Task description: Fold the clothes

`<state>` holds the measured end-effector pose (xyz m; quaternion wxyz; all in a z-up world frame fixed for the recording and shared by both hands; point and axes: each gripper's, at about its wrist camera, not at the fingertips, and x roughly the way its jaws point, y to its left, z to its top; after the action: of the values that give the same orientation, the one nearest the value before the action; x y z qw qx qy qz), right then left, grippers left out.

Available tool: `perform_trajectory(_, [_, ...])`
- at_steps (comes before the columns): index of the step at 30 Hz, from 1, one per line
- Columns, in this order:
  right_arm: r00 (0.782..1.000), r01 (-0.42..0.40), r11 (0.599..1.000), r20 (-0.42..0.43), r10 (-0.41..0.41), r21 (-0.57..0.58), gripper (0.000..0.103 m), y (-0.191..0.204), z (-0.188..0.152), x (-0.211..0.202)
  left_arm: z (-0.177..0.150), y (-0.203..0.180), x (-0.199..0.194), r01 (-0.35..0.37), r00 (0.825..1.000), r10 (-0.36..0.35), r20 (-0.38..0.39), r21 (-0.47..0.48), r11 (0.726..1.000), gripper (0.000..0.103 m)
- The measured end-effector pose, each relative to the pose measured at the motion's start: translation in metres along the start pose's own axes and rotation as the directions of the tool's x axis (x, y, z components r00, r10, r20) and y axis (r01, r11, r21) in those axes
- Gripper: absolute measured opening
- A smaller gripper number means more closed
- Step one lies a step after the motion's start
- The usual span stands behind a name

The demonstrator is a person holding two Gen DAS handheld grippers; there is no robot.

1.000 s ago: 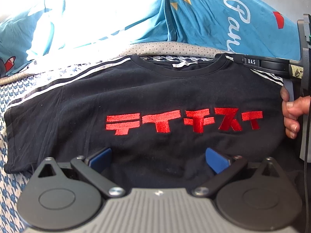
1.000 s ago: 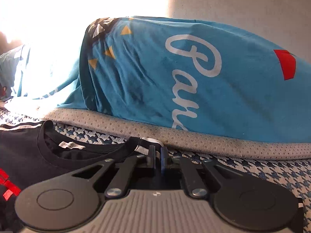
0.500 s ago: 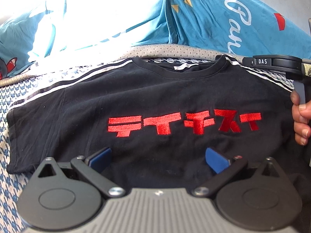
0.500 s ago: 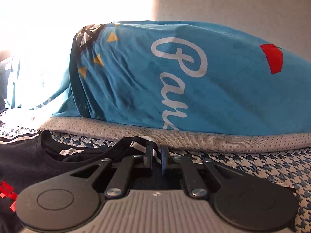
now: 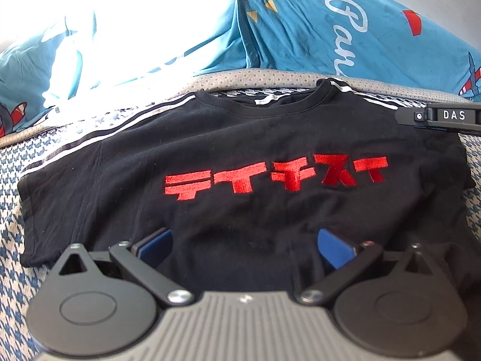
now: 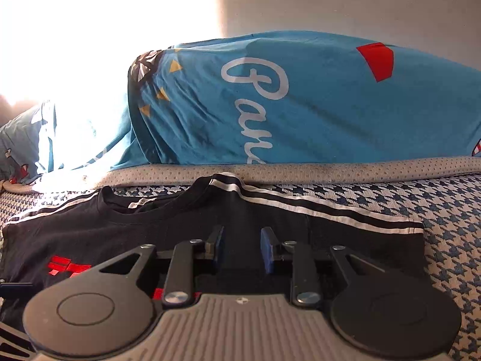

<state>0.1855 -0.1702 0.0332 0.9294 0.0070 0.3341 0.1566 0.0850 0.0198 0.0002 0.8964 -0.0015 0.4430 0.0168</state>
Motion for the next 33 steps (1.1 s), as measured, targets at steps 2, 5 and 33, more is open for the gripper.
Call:
perform_trajectory(2, [1.000, -0.002, 1.000, -0.010, 0.003, 0.017, 0.025, -0.003, -0.004, -0.006, -0.002, -0.001, -0.002, -0.006, 1.000, 0.006, 0.003, 0.010, 1.000, 0.103])
perform_trajectory(5, [0.999, -0.004, 0.999, -0.035, 0.005, 0.036, 0.025, -0.004, -0.012, -0.015, -0.006, 0.000, -0.006, -0.013, 1.000, 0.013, 0.003, 0.019, 1.000, 0.103])
perform_trajectory(33, [0.992, 0.087, 0.983, -0.108, -0.070, 0.163, 0.037, -0.026, -0.072, -0.135, -0.099, 0.011, -0.065, -0.010, 1.000, 0.010, -0.014, -0.030, 0.999, 0.103])
